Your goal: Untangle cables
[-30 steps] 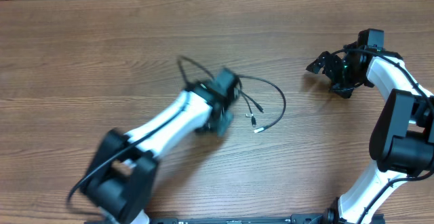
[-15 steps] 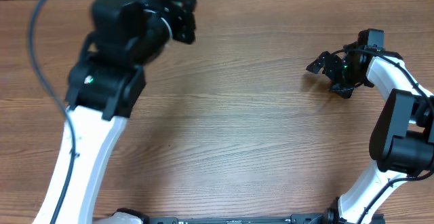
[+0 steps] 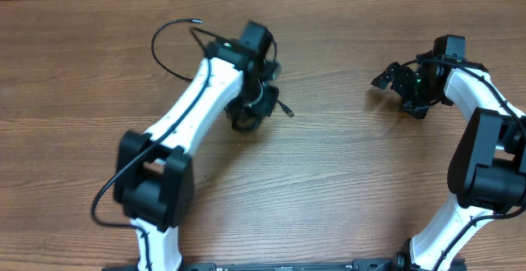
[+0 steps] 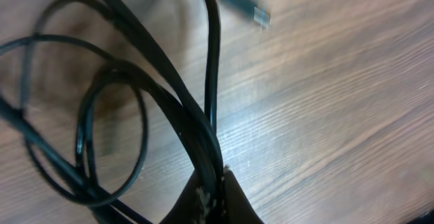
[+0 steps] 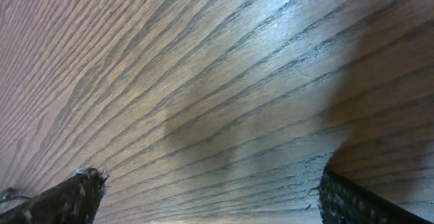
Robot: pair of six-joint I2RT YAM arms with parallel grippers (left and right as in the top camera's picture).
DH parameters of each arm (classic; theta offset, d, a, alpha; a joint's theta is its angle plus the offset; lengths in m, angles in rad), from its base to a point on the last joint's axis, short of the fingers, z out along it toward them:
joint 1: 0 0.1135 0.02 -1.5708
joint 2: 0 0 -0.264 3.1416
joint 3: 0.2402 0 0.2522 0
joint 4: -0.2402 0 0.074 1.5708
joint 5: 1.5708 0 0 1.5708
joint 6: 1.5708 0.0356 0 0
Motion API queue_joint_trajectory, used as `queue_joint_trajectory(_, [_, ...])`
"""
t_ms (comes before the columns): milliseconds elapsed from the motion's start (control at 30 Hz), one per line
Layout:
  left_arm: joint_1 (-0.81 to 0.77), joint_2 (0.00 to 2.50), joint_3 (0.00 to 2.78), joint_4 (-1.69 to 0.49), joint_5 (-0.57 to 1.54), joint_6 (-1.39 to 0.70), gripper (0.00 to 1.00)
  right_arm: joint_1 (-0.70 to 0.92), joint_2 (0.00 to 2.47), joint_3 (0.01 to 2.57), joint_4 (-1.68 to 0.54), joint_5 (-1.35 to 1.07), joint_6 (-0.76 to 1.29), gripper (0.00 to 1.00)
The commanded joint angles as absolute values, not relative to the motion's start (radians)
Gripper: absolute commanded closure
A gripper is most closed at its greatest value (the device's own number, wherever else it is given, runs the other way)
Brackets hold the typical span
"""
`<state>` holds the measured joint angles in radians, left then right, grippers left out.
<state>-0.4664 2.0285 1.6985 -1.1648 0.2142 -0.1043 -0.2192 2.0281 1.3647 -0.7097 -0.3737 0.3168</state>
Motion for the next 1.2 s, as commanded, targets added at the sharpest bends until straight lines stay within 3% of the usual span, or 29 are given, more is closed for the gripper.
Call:
queue_joint_trajectory(0, [-0.516,2.069,1.703,-1.234,0.238,-0.084,0.96,-0.219,2.043,1.348,-0.707,-0.359,0.313,0.00])
queue_joint_trajectory(67, [-0.550,2.074,1.703,-1.290,0.237,-0.056,0.95,-0.219,2.043,1.348,-0.707,-0.359,0.313,0.00])
queue_joint_trajectory(167, [-0.592,2.074,1.703,-1.361,0.237,-0.022,0.58,-0.219,2.043,1.348,-0.707,-0.359,0.313,0.00])
queue_joint_trajectory(200, [-0.599,2.074,1.703,-1.374,0.234,-0.018,0.52,-0.219,2.043,1.348,-0.707,-0.359,0.313,0.00])
queue_joint_trajectory(267, [-0.610,2.074,1.704,-1.391,0.235,-0.020,0.45,-0.219,2.043,1.348,-0.707,-0.359,0.313,0.00])
queue_joint_trajectory(533, [-0.544,2.072,1.723,-1.348,0.117,-0.146,0.35,-0.219,2.043,1.348,-0.707,-0.359,0.313,0.00])
queue_joint_trajectory(667, [-0.414,2.072,1.723,-1.246,0.112,-0.276,0.35,-0.219,2.043,1.348,-0.707,-0.359,0.313,0.00])
queue_joint_trajectory(833, [-0.306,2.072,1.721,-1.246,0.215,-0.336,0.68,-0.219,2.043,1.348,-0.707,-0.359,0.313,0.00])
queue_joint_trajectory(867, [-0.303,2.072,1.721,-1.272,0.214,-0.316,0.69,-0.219,2.043,1.348,-0.707,-0.359,0.313,0.00])
queue_joint_trajectory(1033, [-0.323,2.073,1.703,-1.326,0.121,-0.300,0.59,-0.219,2.043,1.348,-0.707,-0.359,0.313,0.00])
queue_joint_trajectory(1167, [-0.319,2.073,1.671,-1.296,-0.035,-0.448,0.61,-0.219,2.043,1.348,-0.707,-0.359,0.313,0.00])
